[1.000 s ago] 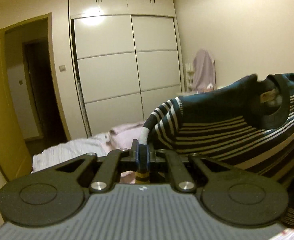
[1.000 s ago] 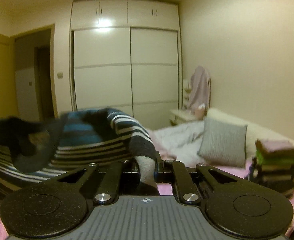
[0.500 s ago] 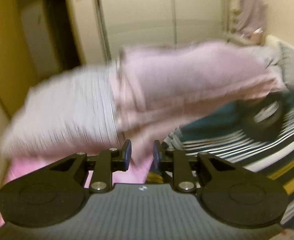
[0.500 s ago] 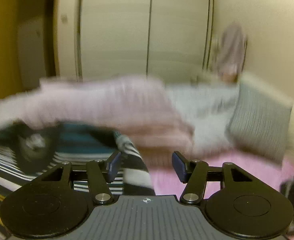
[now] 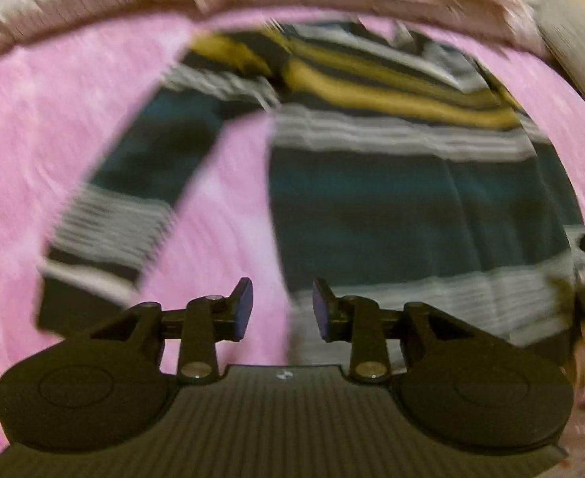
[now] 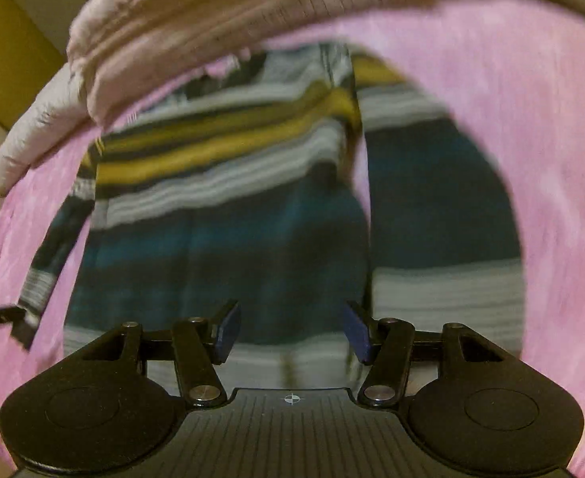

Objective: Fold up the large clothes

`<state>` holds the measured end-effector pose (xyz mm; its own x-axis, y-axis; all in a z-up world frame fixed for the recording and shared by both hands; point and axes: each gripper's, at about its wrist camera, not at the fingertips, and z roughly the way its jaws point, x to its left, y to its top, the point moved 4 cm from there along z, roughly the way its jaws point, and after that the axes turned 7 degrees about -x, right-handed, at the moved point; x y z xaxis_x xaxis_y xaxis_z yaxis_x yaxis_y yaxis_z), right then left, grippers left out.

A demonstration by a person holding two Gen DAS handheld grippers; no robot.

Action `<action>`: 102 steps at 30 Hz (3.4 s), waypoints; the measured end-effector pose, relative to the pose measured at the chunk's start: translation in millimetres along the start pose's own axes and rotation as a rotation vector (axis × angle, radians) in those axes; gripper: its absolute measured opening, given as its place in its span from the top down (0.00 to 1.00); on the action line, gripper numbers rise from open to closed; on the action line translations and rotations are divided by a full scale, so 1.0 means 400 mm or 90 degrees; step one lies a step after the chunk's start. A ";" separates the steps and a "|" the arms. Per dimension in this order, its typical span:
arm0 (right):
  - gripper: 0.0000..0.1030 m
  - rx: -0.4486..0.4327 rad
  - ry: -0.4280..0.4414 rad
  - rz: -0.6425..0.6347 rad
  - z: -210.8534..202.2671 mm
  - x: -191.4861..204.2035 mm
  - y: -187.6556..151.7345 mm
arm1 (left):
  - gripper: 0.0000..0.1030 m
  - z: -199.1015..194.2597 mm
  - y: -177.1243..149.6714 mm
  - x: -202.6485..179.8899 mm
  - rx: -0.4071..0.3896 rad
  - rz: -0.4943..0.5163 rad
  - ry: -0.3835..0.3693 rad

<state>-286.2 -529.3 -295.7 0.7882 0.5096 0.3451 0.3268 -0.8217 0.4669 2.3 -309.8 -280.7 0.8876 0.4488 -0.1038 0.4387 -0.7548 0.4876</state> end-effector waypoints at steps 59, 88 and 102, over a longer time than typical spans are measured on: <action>0.65 0.073 -0.140 -0.279 -0.008 -0.144 -0.192 | 0.92 -0.135 -0.257 -0.106 0.046 0.045 0.005; 0.84 -0.156 -0.202 0.030 -0.448 -0.840 0.233 | 0.89 -0.015 0.015 -0.820 0.043 0.120 -0.011; 0.60 -0.071 -0.031 -0.060 -0.309 -0.486 0.156 | 0.74 -0.158 0.052 -0.536 -0.019 0.034 0.106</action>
<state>-483.4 -648.1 -232.9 0.7817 0.5683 0.2569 0.3432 -0.7360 0.5836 -187.7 -391.5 -193.5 0.8725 0.4841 0.0669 0.3855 -0.7659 0.5146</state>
